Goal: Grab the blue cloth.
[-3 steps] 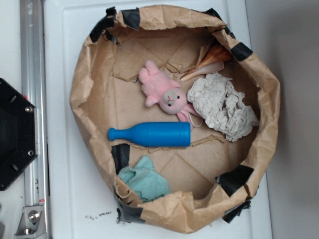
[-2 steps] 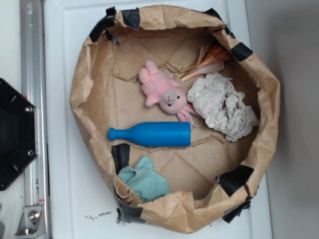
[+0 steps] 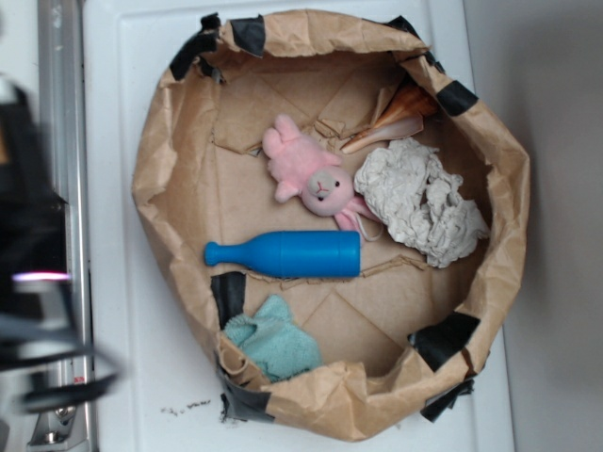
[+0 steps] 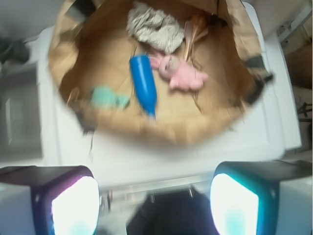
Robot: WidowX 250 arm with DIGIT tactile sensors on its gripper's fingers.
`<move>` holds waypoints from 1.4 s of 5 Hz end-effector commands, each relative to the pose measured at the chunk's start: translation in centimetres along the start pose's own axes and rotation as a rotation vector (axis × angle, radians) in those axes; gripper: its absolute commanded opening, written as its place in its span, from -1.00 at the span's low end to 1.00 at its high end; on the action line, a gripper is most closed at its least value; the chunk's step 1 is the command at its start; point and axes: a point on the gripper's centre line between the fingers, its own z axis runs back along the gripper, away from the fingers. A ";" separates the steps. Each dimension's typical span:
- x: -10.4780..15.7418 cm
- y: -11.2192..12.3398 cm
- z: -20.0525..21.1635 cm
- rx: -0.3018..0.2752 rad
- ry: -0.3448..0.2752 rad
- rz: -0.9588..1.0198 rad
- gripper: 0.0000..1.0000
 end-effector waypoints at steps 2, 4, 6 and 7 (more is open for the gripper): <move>5.1 -1.9 -5.8 -0.075 0.181 0.292 1.00; 7.7 -0.9 -10.9 -0.166 0.260 0.422 1.00; 6.2 -3.2 -15.3 -0.190 0.390 0.389 1.00; 4.9 -4.1 -15.9 -0.171 0.411 0.385 1.00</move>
